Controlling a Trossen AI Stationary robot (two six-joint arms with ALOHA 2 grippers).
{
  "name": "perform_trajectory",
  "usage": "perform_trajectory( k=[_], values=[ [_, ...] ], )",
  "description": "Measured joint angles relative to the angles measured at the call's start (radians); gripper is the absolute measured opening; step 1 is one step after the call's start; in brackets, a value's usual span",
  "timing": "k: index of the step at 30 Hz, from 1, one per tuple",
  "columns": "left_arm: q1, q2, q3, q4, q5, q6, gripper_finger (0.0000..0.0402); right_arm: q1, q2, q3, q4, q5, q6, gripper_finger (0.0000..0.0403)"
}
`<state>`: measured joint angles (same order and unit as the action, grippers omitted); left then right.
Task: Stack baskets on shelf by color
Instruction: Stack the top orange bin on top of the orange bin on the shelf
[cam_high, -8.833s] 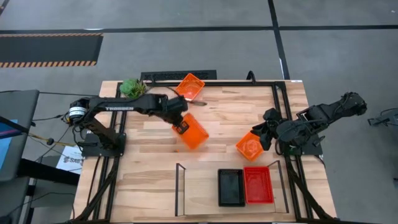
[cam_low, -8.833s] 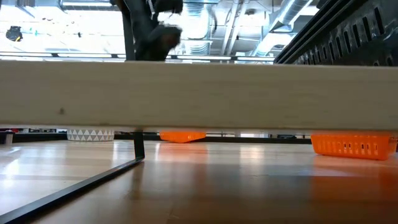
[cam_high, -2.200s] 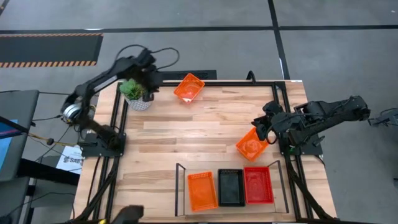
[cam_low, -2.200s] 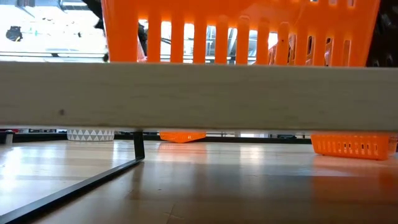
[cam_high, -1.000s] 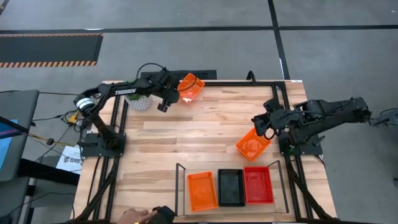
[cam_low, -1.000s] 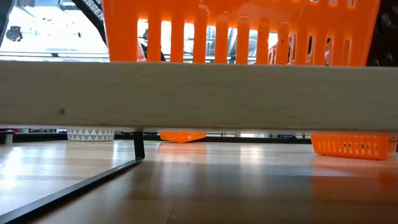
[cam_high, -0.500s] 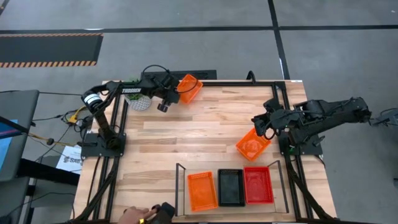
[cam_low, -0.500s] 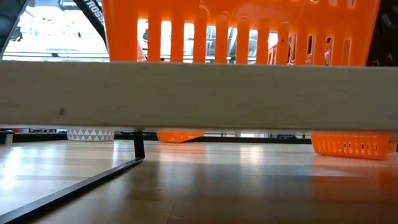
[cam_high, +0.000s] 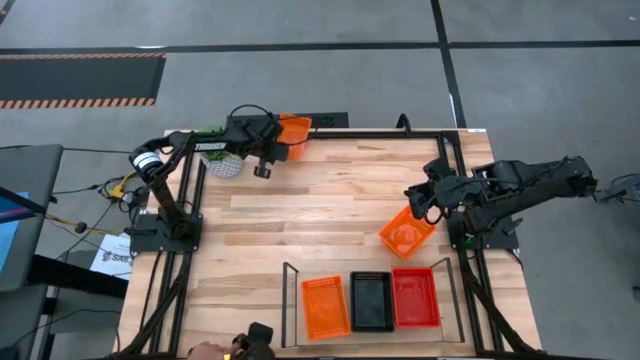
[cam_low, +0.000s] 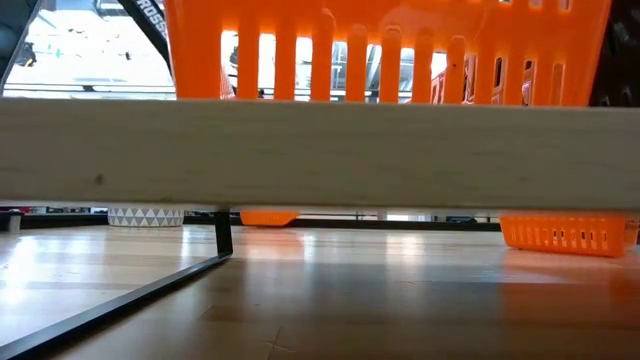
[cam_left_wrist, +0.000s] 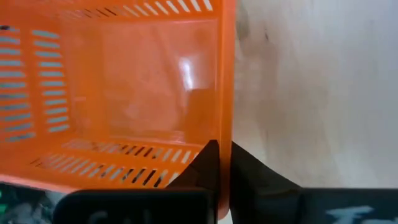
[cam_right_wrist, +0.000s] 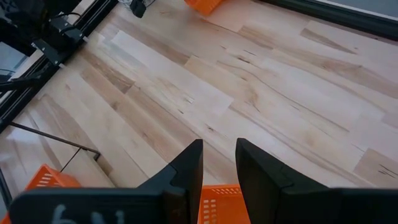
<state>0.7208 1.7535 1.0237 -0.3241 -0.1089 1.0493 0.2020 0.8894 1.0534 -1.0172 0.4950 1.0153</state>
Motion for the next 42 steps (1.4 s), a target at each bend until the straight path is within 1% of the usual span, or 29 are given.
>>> perform_trajectory(
  k=[4,8,10,13,15,18,21,24,27,29,31,33,36,39,42],
  values=[
    [-0.006,-0.039,0.028,-0.094,-0.012,-0.085,0.0000,0.000,0.000,0.000,0.000,0.000,-0.004,0.0118],
    [-0.011,-0.112,0.071,-0.155,-0.020,-0.209,0.0000,0.000,0.000,0.000,0.000,0.000,-0.006,0.0118],
    [-0.023,-0.161,0.098,-0.195,-0.051,-0.263,0.0000,0.000,0.000,0.000,0.000,0.000,-0.006,0.0118],
    [-0.058,-0.247,0.152,-0.276,-0.124,-0.348,0.0000,0.000,0.000,0.000,0.000,0.000,-0.012,0.0118],
    [-0.097,-0.306,0.200,-0.342,-0.149,-0.449,0.0000,0.000,0.000,0.000,0.001,0.001,-0.026,0.0118],
    [-0.178,-0.395,0.271,-0.424,-0.146,-0.635,0.0000,0.000,0.000,0.000,0.001,0.000,-0.026,0.0118],
    [-0.291,-0.472,0.332,-0.463,-0.135,-0.839,0.0000,0.000,0.000,0.000,0.001,0.000,-0.028,0.0118],
    [-0.441,-0.520,0.370,-0.460,-0.139,-1.016,0.0000,0.000,0.000,0.000,0.001,0.000,-0.029,0.0118],
    [-0.617,-0.526,0.396,-0.415,-0.154,-1.135,0.0000,0.000,0.000,0.000,0.001,-0.027,-0.046,0.0118],
    [-0.740,-0.519,0.402,-0.345,-0.205,-1.193,0.0000,0.000,0.000,0.000,0.001,-0.046,-0.053,0.0118],
    [-0.856,-0.499,0.405,-0.258,-0.284,-1.237,0.0000,0.000,0.000,0.000,0.002,-0.052,-0.053,0.0118],
    [-0.963,-0.465,0.404,-0.206,-0.355,-1.273,0.0000,0.000,0.000,0.000,0.002,-0.054,-0.054,0.0118],
    [-1.090,-0.405,0.404,-0.122,-0.425,-1.323,0.0000,0.000,0.000,0.000,0.002,-0.056,-0.048,0.0118],
    [-1.183,-0.326,0.404,-0.050,-0.449,-1.400,0.0000,0.000,0.000,0.000,0.000,-0.063,-0.048,0.0118],
    [-1.246,-0.242,0.402,-0.003,-0.454,-1.467,0.0000,0.000,0.000,0.000,0.000,-0.082,-0.047,0.0118]
  ],
)
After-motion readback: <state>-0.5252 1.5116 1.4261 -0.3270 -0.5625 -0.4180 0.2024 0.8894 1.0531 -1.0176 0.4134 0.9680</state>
